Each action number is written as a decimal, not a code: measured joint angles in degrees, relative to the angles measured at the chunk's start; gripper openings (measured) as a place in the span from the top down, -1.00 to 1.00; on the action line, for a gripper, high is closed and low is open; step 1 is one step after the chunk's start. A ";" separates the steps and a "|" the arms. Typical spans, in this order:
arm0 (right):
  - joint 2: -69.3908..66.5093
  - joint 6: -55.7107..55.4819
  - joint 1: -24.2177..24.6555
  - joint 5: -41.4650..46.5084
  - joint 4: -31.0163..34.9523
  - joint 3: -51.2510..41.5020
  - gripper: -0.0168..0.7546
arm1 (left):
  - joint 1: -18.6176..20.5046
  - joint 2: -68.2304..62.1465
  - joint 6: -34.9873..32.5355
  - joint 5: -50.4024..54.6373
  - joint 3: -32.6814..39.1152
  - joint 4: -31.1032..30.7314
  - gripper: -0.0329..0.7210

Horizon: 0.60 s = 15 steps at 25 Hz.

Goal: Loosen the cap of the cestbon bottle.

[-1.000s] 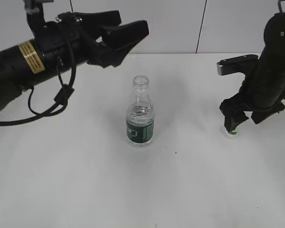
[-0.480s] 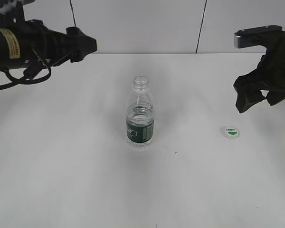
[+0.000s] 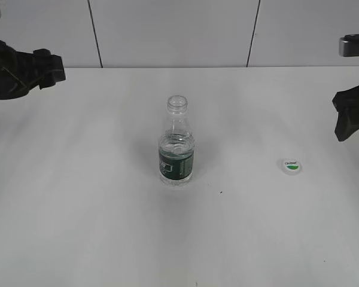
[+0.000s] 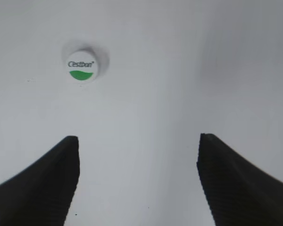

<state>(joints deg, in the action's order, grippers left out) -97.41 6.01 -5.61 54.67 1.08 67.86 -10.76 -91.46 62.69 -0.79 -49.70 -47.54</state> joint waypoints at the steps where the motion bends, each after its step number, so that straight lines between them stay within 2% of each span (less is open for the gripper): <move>1: 0.00 0.00 0.39 0.13 0.06 0.00 -0.58 | 0.79 0.00 0.00 0.10 -0.05 -0.07 -0.48; 6: 0.00 0.06 0.81 0.26 1.39 0.00 -0.58 | 4.77 -0.89 0.00 0.05 -0.05 -0.12 -0.44; 11: 0.00 0.46 0.81 0.26 2.25 0.00 -0.58 | 6.29 -2.01 0.05 0.79 -0.05 -3.76 -0.43; 15: 0.00 0.58 0.81 0.26 2.50 0.00 -0.58 | 7.71 -2.05 0.05 1.81 -0.05 -4.34 -0.43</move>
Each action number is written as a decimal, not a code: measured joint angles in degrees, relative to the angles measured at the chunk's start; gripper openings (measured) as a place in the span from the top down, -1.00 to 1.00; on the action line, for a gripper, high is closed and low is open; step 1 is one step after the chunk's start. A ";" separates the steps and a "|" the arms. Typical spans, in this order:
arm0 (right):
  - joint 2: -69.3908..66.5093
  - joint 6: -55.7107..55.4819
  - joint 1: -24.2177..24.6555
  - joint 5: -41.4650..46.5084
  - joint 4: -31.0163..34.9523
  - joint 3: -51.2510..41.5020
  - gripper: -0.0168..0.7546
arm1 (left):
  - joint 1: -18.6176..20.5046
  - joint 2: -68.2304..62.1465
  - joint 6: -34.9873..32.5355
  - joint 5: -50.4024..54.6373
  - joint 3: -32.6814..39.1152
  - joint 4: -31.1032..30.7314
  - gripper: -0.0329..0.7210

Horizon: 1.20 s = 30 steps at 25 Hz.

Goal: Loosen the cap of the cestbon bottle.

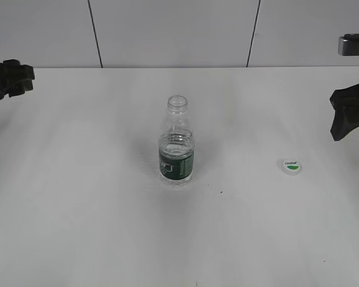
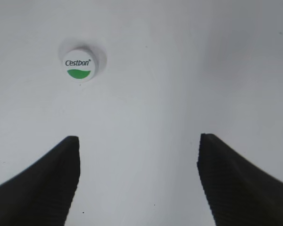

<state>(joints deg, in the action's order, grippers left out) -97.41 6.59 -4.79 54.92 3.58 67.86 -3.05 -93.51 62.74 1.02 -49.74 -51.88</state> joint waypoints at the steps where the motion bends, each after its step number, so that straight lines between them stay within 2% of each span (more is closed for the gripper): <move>1: 0.00 0.00 0.00 0.00 0.09 0.00 -0.58 | 0.46 0.00 0.00 0.49 0.00 0.63 -0.43; 6: 0.00 0.06 0.00 0.00 0.39 0.00 -0.58 | 2.05 0.00 0.00 2.20 0.00 8.53 -0.43; 12: 0.00 -0.56 0.00 0.00 0.46 0.00 -0.58 | 1.42 0.00 -2.73 6.39 0.00 10.67 -0.43; 13: 0.00 -0.91 0.00 0.00 0.46 0.00 -0.58 | 1.22 0.00 -4.36 7.71 0.00 12.42 -0.43; 17: 0.00 -1.49 0.00 0.00 -0.10 0.00 -0.58 | 0.54 0.00 -20.45 13.28 0.00 25.76 -0.43; 19: 0.00 -1.49 0.00 0.00 -0.14 0.00 -0.58 | 0.47 0.00 -25.52 14.95 0.00 30.28 -0.43; 23: 0.00 -1.57 0.00 0.06 -0.29 0.00 -0.58 | 0.29 0.00 -28.94 17.49 -0.15 33.82 -0.43; 28: 0.00 -1.57 0.00 0.39 -0.24 0.00 -0.58 | 0.29 -0.02 -43.82 29.23 -5.17 43.99 -0.43; 30: 0.00 -1.57 0.00 0.51 -0.09 0.00 -0.58 | 0.29 -0.02 -46.03 32.59 -7.91 45.46 -0.43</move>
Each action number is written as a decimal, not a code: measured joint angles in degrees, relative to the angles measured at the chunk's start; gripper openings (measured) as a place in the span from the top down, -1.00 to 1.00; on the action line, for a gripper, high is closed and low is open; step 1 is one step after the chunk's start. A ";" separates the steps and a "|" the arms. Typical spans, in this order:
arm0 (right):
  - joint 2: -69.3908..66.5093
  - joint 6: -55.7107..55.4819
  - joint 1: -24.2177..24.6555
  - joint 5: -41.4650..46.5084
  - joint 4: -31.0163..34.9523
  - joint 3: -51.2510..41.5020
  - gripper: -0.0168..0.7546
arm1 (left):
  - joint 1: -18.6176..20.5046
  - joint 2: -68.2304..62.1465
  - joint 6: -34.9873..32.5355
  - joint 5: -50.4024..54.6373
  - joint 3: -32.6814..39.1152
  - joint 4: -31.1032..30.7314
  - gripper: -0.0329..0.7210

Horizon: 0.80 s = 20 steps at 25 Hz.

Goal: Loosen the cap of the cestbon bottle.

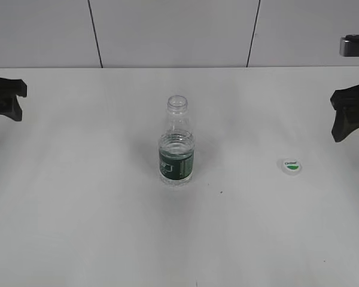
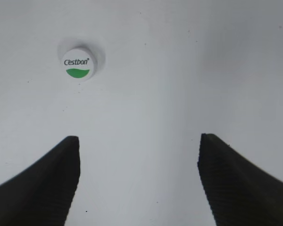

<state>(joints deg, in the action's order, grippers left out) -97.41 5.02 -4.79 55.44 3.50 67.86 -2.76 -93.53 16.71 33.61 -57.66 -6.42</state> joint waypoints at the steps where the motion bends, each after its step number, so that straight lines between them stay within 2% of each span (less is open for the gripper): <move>1: 0.00 0.00 0.00 0.20 0.00 0.00 -0.58 | 0.00 0.00 -0.46 1.17 -1.10 0.32 -0.43; 10: 0.21 -0.07 0.00 1.46 -0.52 0.00 -0.58 | 0.00 -0.04 -8.01 13.22 -8.13 1.31 -0.43; 20: 6.48 -0.07 0.00 2.76 -2.97 0.00 -0.58 | 0.00 3.69 -9.66 17.48 -9.04 0.94 -0.42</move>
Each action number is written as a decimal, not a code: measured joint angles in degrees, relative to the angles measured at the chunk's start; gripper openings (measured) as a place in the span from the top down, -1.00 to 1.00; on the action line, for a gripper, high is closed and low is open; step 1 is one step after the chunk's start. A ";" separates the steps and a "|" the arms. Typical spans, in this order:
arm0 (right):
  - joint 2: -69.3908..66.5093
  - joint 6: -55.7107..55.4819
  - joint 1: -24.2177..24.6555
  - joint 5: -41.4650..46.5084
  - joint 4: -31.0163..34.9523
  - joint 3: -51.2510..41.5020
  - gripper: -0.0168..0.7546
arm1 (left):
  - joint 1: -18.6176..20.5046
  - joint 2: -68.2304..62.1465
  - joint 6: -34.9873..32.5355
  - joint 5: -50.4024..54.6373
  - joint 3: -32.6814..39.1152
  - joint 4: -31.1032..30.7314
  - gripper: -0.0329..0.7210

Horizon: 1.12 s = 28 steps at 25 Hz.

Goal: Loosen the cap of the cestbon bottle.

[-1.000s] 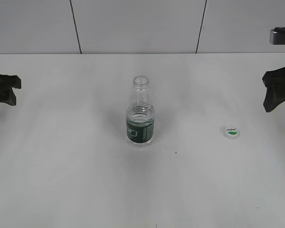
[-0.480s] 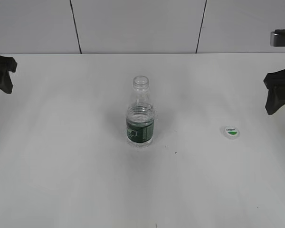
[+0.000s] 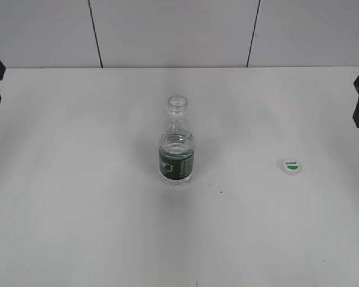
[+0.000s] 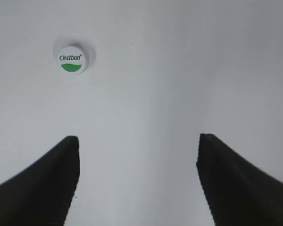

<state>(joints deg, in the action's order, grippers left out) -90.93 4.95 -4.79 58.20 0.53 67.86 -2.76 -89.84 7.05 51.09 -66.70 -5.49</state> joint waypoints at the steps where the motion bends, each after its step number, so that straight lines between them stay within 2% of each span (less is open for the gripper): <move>1: 0.57 0.00 0.00 0.28 -0.05 0.00 -0.58 | 0.00 1.21 -0.19 0.87 -0.05 -0.02 -0.40; 4: 2.33 -0.05 0.00 1.48 -0.12 0.00 -0.58 | -0.53 5.73 -0.97 3.41 -0.05 -0.07 -0.31; 8: 4.53 0.00 0.00 1.77 -0.12 0.00 -0.58 | -3.43 14.11 -1.64 7.80 -0.05 -0.66 -0.23; 12: 6.56 0.06 0.00 2.17 -0.19 0.00 -0.58 | -6.11 23.14 -1.79 12.48 -0.05 -1.17 -0.23; 17: 8.40 0.06 0.00 3.15 0.11 0.00 -0.58 | -6.74 34.67 -1.79 16.85 0.64 -0.19 -0.22; 28: 11.33 0.12 0.00 3.63 0.14 0.00 -0.58 | -6.79 62.08 -1.79 17.89 14.31 2.99 -0.22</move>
<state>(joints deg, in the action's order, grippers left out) -79.60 5.07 -4.79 61.83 0.67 67.86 -9.55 -27.76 5.26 68.98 -52.39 -2.50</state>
